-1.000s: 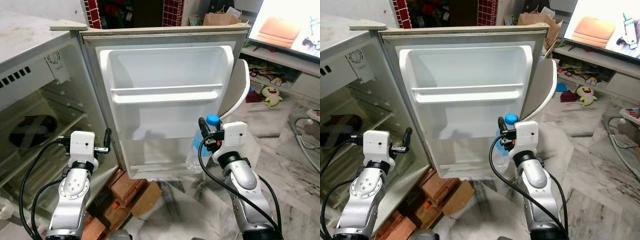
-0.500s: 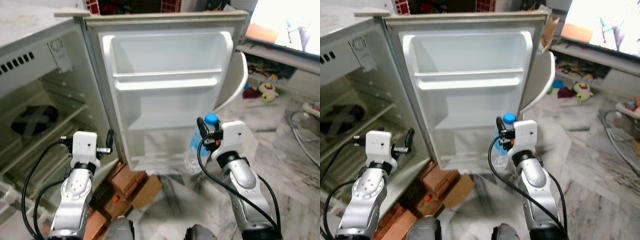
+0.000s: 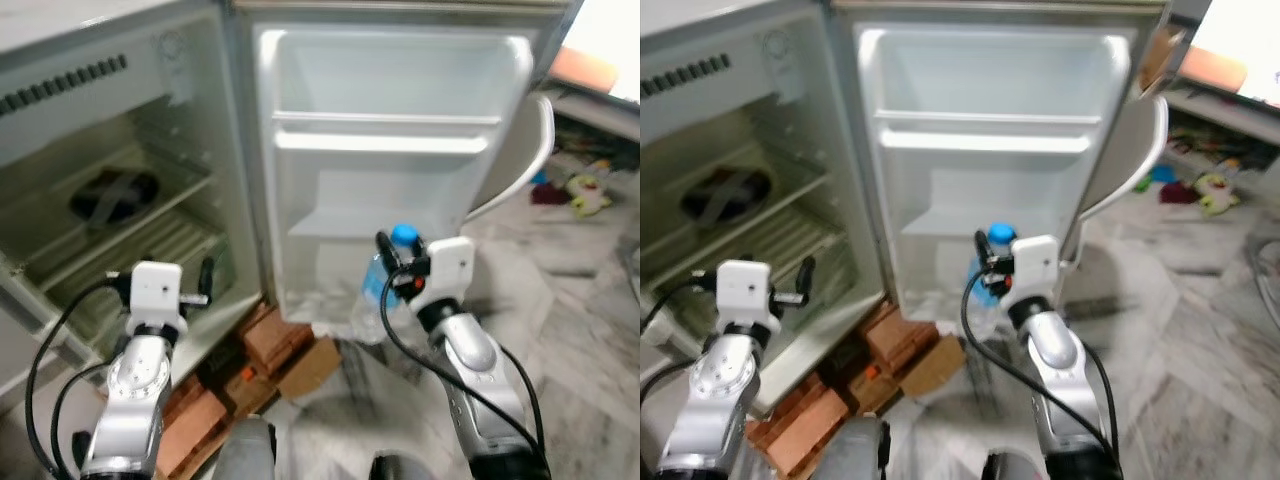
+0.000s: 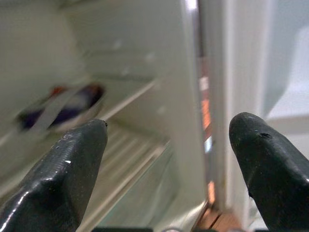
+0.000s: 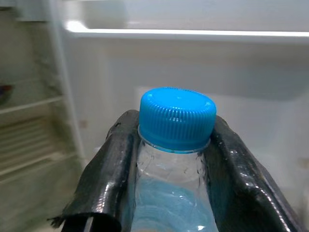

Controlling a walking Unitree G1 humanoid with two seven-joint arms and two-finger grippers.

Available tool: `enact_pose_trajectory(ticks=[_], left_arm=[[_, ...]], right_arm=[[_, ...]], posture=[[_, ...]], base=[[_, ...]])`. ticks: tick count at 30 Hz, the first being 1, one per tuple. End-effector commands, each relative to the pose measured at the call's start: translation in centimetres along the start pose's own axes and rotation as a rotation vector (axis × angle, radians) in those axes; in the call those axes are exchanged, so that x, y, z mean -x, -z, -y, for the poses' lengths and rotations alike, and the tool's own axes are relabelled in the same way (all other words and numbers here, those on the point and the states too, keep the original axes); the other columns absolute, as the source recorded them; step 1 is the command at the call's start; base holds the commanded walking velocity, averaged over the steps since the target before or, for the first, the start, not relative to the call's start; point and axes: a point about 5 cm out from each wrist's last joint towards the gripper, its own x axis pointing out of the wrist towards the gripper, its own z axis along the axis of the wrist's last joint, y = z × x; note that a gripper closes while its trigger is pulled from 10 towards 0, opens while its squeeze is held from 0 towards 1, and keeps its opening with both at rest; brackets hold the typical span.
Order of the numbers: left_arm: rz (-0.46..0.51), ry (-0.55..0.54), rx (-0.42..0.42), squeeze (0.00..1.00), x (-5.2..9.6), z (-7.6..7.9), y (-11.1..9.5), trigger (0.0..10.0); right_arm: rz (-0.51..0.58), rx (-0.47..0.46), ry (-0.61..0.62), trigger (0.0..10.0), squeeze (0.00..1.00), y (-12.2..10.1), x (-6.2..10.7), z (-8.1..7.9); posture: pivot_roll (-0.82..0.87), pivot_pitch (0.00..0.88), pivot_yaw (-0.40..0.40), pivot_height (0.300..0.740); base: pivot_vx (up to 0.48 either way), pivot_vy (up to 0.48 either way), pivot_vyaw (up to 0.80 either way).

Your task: Restocking fridge

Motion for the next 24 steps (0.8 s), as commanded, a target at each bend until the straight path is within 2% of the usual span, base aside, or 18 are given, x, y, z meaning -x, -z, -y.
enact_pose_trajectory(ticks=[1, 20, 24], left_arm=[[0.019, 0.024, 0.008, 0.0, -0.2, 0.91, -0.55, 10.0], [0.015, 0.028, 0.006, 0.0, -0.22, 1.07, -0.48, 10.0], [0.024, 0.016, 0.006, 0.0, -0.34, 0.98, -0.66, 10.0]], right_arm=[[0.03, 0.023, 0.036, 10.0, 0.0, -0.81, 0.2, 1.24], [0.03, 0.016, 0.018, 10.0, 0.0, -0.79, 0.21, 1.09], [0.032, 0.018, 0.013, 10.0, 0.0, -0.87, 0.08, 1.07]], posture=[[0.09, 0.02, -0.013, 0.676], [0.09, 0.017, -0.013, 0.676], [0.09, 0.031, -0.014, 0.676]], base=[[0.401, 0.0, 0.0], [0.378, 0.0, 0.0], [0.071, 0.0, 0.0]])
